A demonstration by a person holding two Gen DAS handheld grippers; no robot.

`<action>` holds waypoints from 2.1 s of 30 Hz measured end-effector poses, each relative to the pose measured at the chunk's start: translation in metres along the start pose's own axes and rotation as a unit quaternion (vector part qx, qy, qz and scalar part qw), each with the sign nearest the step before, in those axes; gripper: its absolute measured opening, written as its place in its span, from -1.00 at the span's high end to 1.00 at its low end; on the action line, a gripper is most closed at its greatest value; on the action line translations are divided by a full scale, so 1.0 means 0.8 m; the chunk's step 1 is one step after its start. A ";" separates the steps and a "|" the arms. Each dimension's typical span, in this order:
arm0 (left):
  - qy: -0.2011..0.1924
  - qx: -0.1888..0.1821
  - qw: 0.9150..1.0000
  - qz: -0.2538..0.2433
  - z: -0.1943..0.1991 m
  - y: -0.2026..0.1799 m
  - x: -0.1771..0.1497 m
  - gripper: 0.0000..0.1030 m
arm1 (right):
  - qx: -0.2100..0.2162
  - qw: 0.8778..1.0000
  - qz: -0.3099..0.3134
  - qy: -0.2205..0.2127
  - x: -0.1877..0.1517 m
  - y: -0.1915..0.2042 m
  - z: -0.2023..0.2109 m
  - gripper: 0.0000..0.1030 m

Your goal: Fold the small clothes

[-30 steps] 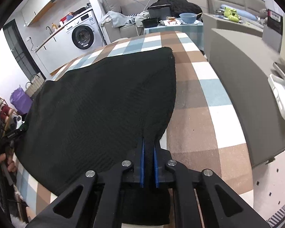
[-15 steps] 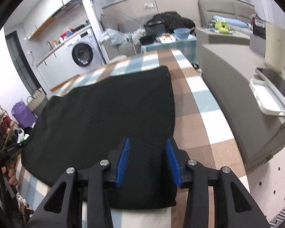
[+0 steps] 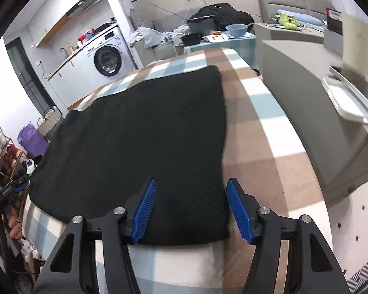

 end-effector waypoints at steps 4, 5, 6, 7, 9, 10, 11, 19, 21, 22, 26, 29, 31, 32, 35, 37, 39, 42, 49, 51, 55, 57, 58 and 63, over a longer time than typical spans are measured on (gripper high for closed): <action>0.013 -0.004 1.000 0.016 -0.010 0.007 -0.006 -0.14 | 0.006 1.000 0.028 0.008 -0.006 0.005 -0.013 0.40; 0.014 -0.006 1.000 0.018 -0.012 0.008 -0.006 -0.14 | 0.013 0.999 0.033 0.002 -0.006 0.008 -0.012 0.58; 0.016 -0.007 1.000 0.018 -0.012 0.007 -0.007 -0.14 | 0.020 0.999 0.036 -0.002 -0.007 0.009 -0.008 0.68; 0.015 -0.004 1.000 0.015 -0.012 0.006 -0.006 -0.14 | 0.032 0.999 0.035 -0.017 -0.006 0.009 0.001 0.70; 0.010 0.000 1.000 0.005 -0.007 0.002 -0.006 -0.14 | 0.035 0.999 0.014 -0.031 -0.003 0.001 0.010 0.75; 0.005 0.002 1.000 0.006 -0.003 0.001 -0.007 -0.14 | 0.006 1.000 0.005 -0.029 -0.004 -0.006 0.008 0.82; 0.003 0.004 1.000 0.009 -0.001 0.000 -0.006 -0.14 | -0.013 1.000 0.005 -0.024 -0.005 -0.009 0.005 0.85; -0.026 0.018 0.999 0.010 0.031 -0.011 -0.008 -0.16 | -0.009 0.997 0.010 -0.074 0.001 0.000 0.050 0.33; -0.021 0.025 0.999 0.016 0.037 -0.012 -0.014 -0.25 | 0.025 0.995 0.003 -0.093 0.005 0.007 0.064 0.07; -0.014 0.034 0.999 0.023 0.039 -0.011 -0.018 -0.26 | 0.041 0.994 0.002 -0.103 0.006 0.010 0.069 0.03; 0.011 0.010 0.998 0.060 0.040 -0.008 -0.040 -0.26 | 0.071 0.990 0.021 -0.122 0.012 0.030 0.071 -0.19; 0.031 -0.008 0.997 0.070 0.027 -0.012 -0.049 -0.26 | 0.096 0.989 0.021 -0.107 0.015 0.043 0.055 -0.19; 0.032 -0.001 0.996 0.079 0.017 -0.011 -0.051 -0.25 | 0.108 0.989 0.032 -0.097 0.013 0.054 0.043 -0.19; 0.023 -0.003 0.996 0.083 0.015 -0.011 -0.051 -0.26 | 0.109 0.989 0.038 -0.094 0.010 0.059 0.039 -0.19; -0.002 0.009 0.996 0.089 0.004 -0.019 -0.045 -0.16 | 0.111 0.990 0.049 -0.073 0.003 0.074 0.023 -0.19; 0.001 0.013 0.997 0.081 -0.008 -0.026 -0.041 0.35 | 0.116 0.990 0.056 -0.062 0.000 0.084 0.012 -0.19; -0.010 0.017 0.998 0.061 -0.012 -0.036 -0.037 0.63 | 0.109 0.991 0.065 -0.051 -0.003 0.091 0.002 -0.19; -0.023 0.024 0.998 0.044 -0.006 -0.044 -0.033 0.75 | 0.094 0.992 0.075 -0.037 -0.007 0.100 -0.009 -0.19; -0.066 0.046 0.997 -0.013 0.021 -0.069 -0.018 0.78 | 0.083 0.993 0.079 -0.026 -0.011 0.101 -0.013 -0.19; -0.085 0.046 0.995 -0.040 0.032 -0.089 -0.010 0.79 | 0.084 0.993 0.077 -0.029 -0.010 0.096 -0.011 -0.19; -0.124 0.006 0.988 -0.096 0.042 -0.151 0.019 0.80 | 0.089 0.993 0.071 -0.031 -0.009 0.089 -0.006 -0.19; -0.137 -0.023 0.982 -0.129 0.043 -0.192 0.031 0.80 | 0.088 0.993 0.067 -0.032 -0.007 0.086 -0.007 -0.19; -0.138 -0.047 0.978 -0.151 0.040 -0.219 0.034 0.80 | 0.086 0.994 0.063 -0.033 -0.006 0.083 -0.006 -0.19; -0.083 -0.143 0.960 -0.226 0.009 -0.325 0.007 0.78 | 0.080 0.995 0.043 -0.040 0.001 0.066 -0.002 -0.19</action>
Point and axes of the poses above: each gripper's, at about its wrist camera, not at the fingertips, and z roughly against the way its jaws point, y to its left, x to its top, the point moved 1 cm from there along -z, roughly the way its jaws point, and after that the axes turned 4 degrees about -z, right-handed, at the moved point
